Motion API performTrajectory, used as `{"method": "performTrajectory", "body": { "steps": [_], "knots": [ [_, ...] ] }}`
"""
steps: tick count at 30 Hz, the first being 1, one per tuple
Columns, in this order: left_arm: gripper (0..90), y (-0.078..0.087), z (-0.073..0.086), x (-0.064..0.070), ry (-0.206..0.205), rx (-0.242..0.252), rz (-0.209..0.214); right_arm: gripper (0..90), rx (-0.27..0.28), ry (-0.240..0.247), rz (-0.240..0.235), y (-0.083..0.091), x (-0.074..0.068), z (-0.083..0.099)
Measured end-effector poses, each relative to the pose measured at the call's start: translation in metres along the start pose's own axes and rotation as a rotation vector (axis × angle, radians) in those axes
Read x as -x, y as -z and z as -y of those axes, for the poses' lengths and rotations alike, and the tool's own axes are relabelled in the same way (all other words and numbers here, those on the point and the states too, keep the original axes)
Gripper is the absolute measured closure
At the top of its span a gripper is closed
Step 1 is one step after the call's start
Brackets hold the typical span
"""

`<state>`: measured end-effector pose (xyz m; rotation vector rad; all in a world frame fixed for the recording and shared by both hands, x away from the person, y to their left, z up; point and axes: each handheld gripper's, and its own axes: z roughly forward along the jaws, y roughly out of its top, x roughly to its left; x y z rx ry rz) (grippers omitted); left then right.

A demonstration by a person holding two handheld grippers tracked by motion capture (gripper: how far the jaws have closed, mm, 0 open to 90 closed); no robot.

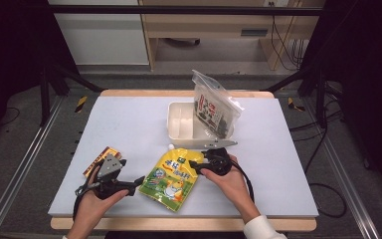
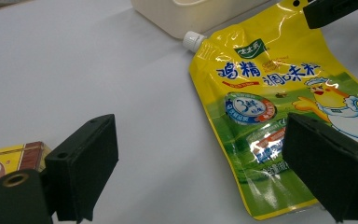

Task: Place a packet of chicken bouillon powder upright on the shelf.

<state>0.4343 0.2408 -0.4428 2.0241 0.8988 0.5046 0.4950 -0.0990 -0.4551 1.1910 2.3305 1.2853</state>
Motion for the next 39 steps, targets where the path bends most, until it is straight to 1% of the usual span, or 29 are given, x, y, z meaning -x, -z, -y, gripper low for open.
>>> {"method": "performTrajectory", "body": {
  "steps": [3, 6, 7, 9, 10, 11, 12, 13, 14, 15, 16, 17, 19, 21, 22, 23, 25, 28, 30, 32, 33, 34, 35, 36, 39],
  "knots": [
    [10.3, 0.000, 0.000, 0.000, 0.000, 0.000, -0.001, 39.8, 0.009, 0.008, 0.010, 0.001, -0.002, -0.001],
    [10.4, 0.000, 0.000, 0.000, 0.001, 0.000, -0.003, 45.3, 0.014, 0.003, 0.022, 0.001, -0.004, -0.002],
    [10.4, 0.000, 0.000, 0.000, 0.001, 0.000, -0.003, 49.9, 0.004, 0.009, 0.042, 0.000, -0.004, -0.003],
    [10.4, -0.001, 0.000, 0.000, 0.002, 0.000, -0.005, 52.6, -0.017, 0.010, 0.073, -0.002, -0.006, -0.003],
    [10.5, -0.001, 0.000, 0.000, 0.000, -0.001, -0.006, 53.5, -0.032, 0.028, 0.096, -0.004, -0.006, -0.002],
    [10.5, -0.001, 0.000, 0.000, 0.000, -0.001, -0.006, 53.5, -0.032, 0.028, 0.096, -0.004, -0.006, -0.002],
    [10.5, -0.001, 0.000, 0.000, 0.001, 0.000, -0.007, 53.8, -0.045, 0.049, 0.117, -0.007, -0.007, -0.002],
    [10.5, -0.001, 0.000, 0.000, -0.001, 0.000, -0.007, 54.0, -0.051, 0.047, 0.124, -0.008, -0.008, -0.001],
    [10.5, -0.001, 0.000, 0.000, -0.001, 0.000, -0.007, 56.7, -0.053, 0.068, 0.139, -0.009, -0.008, -0.001],
    [10.5, -0.001, 0.000, 0.000, -0.001, 0.000, -0.007, 56.7, -0.053, 0.068, 0.139, -0.009, -0.008, -0.001],
    [10.6, -0.001, 0.000, 0.000, 0.001, 0.001, -0.008, 60.8, -0.053, 0.074, 0.152, -0.010, -0.008, -0.001],
    [10.6, -0.001, 0.000, 0.000, 0.001, 0.001, -0.008, 62.4, -0.057, 0.075, 0.161, -0.010, -0.008, -0.001],
    [10.7, -0.001, 0.000, 0.000, 0.001, 0.001, -0.008, 65.7, -0.061, 0.070, 0.166, -0.011, -0.007, -0.001],
    [10.7, -0.001, -0.001, 0.000, -0.001, 0.001, -0.010, 71.9, -0.054, 0.062, 0.174, -0.011, -0.006, 0.000],
    [10.7, 0.000, -0.001, 0.000, -0.001, 0.001, -0.011, 71.9, -0.054, 0.062, 0.174, -0.011, -0.006, 0.000],
    [10.7, 0.000, -0.001, -0.001, -0.002, 0.000, -0.014, 75.5, -0.048, 0.033, 0.157, -0.010, -0.004, 0.000],
    [10.7, 0.000, -0.001, -0.001, -0.004, -0.002, -0.020, 78.5, -0.044, 0.035, 0.150, -0.009, -0.004, 0.000],
    [10.8, 0.000, -0.001, -0.001, -0.004, -0.002, -0.019, 79.3, -0.033, 0.024, 0.113, -0.008, -0.004, -0.001],
    [10.8, 0.000, -0.001, -0.001, -0.004, -0.001, -0.018, 76.7, -0.027, 0.012, 0.092, -0.009, -0.006, -0.001],
    [10.8, -0.001, -0.001, 0.000, -0.003, -0.001, -0.017, 72.6, -0.039, 0.005, 0.078, -0.011, -0.006, -0.001],
    [10.8, -0.001, -0.001, 0.000, -0.003, -0.001, -0.017, 70.9, -0.047, -0.008, 0.067, -0.012, -0.006, 0.000],
    [10.8, -0.001, -0.001, 0.000, -0.003, -0.001, -0.017, 69.0, -0.049, -0.003, 0.063, -0.013, -0.006, 0.000],
    [10.8, -0.001, -0.001, 0.000, -0.003, -0.001, -0.017, 69.0, -0.049, -0.003, 0.063, -0.013, -0.006, 0.000],
    [10.8, -0.001, -0.001, 0.000, -0.003, -0.002, -0.015, 67.0, -0.056, -0.015, 0.054, -0.015, -0.006, 0.000],
    [10.8, -0.001, -0.001, 0.000, -0.006, -0.004, -0.013, 66.7, -0.065, -0.027, 0.045, -0.017, -0.006, 0.001]
  ]
}}
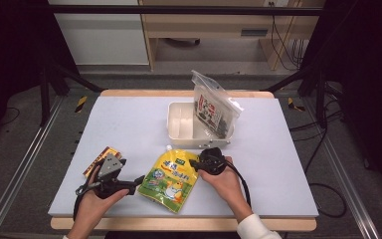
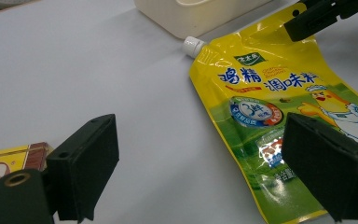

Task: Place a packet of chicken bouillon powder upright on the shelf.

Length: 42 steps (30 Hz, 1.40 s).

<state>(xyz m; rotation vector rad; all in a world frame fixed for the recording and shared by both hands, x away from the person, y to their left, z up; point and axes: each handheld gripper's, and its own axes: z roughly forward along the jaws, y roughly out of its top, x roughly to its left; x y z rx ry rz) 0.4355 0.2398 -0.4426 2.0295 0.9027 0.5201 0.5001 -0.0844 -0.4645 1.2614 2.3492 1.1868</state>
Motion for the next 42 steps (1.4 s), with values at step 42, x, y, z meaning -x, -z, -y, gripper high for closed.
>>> {"method": "performTrajectory", "body": {
  "steps": [42],
  "knots": [
    [15.7, 0.003, -0.121, -0.037, -0.224, -0.177, 0.174, 90.0, 0.054, 0.446, -0.141, 0.067, -0.038, -0.128]
  ]
}}
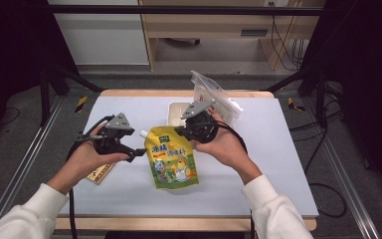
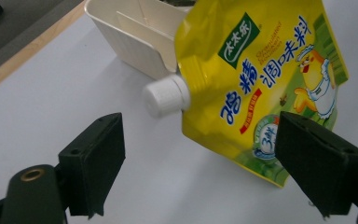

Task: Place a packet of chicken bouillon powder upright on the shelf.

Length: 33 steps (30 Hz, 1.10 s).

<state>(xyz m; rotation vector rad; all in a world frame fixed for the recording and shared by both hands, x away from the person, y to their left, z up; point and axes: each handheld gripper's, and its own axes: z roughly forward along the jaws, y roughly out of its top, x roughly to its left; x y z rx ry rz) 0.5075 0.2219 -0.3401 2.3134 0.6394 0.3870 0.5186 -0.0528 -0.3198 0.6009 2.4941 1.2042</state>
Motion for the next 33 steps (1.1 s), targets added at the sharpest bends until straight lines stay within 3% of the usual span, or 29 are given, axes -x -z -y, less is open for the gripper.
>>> {"method": "performTrajectory", "body": {
  "steps": [1, 2, 4, 10, 13, 16, 25, 26, 30, 33],
  "knots": [
    [16.6, 0.001, -0.008, -0.003, -0.041, -0.025, -0.009, 90.0, -0.001, 0.009, -0.003, 0.000, -0.001, -0.003],
    [18.4, 0.001, -0.008, -0.003, -0.041, -0.025, -0.009, 90.0, 0.000, 0.020, -0.005, 0.001, -0.002, -0.005],
    [20.4, 0.001, -0.018, -0.006, -0.079, -0.055, 0.022, 90.0, -0.001, 0.030, -0.007, 0.002, -0.005, -0.009],
    [23.0, -0.003, -0.030, -0.011, -0.106, -0.085, 0.071, 90.0, 0.007, 0.064, -0.017, 0.007, -0.009, -0.016],
    [31.2, -0.006, -0.034, -0.012, -0.131, -0.097, 0.070, 90.0, 0.013, 0.079, -0.018, 0.009, -0.009, -0.019],
    [33.4, -0.011, -0.036, -0.012, -0.142, -0.097, 0.096, 90.0, 0.019, 0.090, -0.018, 0.011, -0.010, -0.021],
    [40.1, -0.016, -0.038, -0.016, -0.142, -0.108, 0.109, 90.0, 0.026, 0.115, -0.018, 0.014, -0.012, -0.025],
    [45.1, -0.016, -0.038, -0.016, -0.142, -0.110, 0.108, 90.0, 0.028, 0.121, -0.025, 0.015, -0.013, -0.025],
    [51.5, -0.016, -0.037, -0.017, -0.144, -0.112, 0.116, 90.0, 0.028, 0.117, -0.030, 0.018, -0.014, -0.023],
    [59.6, -0.012, -0.038, -0.017, -0.123, -0.105, 0.136, 90.0, 0.022, 0.108, -0.025, 0.020, -0.013, -0.020]
  ]
}}
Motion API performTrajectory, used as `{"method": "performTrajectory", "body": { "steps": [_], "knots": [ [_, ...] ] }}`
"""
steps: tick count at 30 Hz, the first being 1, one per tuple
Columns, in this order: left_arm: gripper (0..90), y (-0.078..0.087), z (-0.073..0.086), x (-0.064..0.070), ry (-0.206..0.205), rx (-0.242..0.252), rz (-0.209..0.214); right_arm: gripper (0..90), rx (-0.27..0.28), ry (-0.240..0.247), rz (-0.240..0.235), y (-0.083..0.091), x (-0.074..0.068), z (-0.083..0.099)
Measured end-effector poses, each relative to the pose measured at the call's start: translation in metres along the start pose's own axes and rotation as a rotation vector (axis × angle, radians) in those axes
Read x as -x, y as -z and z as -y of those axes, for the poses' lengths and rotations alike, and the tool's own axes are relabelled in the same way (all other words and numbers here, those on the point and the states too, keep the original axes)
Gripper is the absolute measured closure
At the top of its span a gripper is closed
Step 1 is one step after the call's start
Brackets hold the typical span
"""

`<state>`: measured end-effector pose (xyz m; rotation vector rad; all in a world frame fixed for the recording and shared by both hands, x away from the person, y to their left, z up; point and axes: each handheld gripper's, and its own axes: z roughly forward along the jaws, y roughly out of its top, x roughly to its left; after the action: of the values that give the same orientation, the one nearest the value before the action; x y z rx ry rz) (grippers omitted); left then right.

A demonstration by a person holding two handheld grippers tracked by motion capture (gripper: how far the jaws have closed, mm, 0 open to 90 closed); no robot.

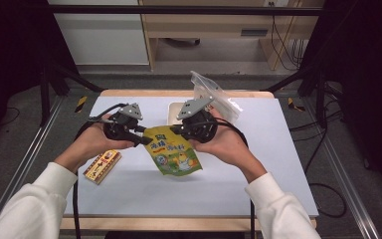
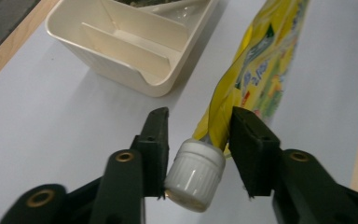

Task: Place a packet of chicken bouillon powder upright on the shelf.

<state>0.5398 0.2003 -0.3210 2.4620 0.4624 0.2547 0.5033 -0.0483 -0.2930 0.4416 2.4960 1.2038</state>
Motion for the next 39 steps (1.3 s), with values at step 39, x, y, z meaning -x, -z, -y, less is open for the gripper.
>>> {"method": "performTrajectory", "body": {
  "steps": [39],
  "knots": [
    [69.5, -0.011, -0.049, 0.026, -0.169, -0.066, 0.021, 67.2, -0.149, -0.012, -0.006, 0.007, 0.007, 0.027]
  ]
}}
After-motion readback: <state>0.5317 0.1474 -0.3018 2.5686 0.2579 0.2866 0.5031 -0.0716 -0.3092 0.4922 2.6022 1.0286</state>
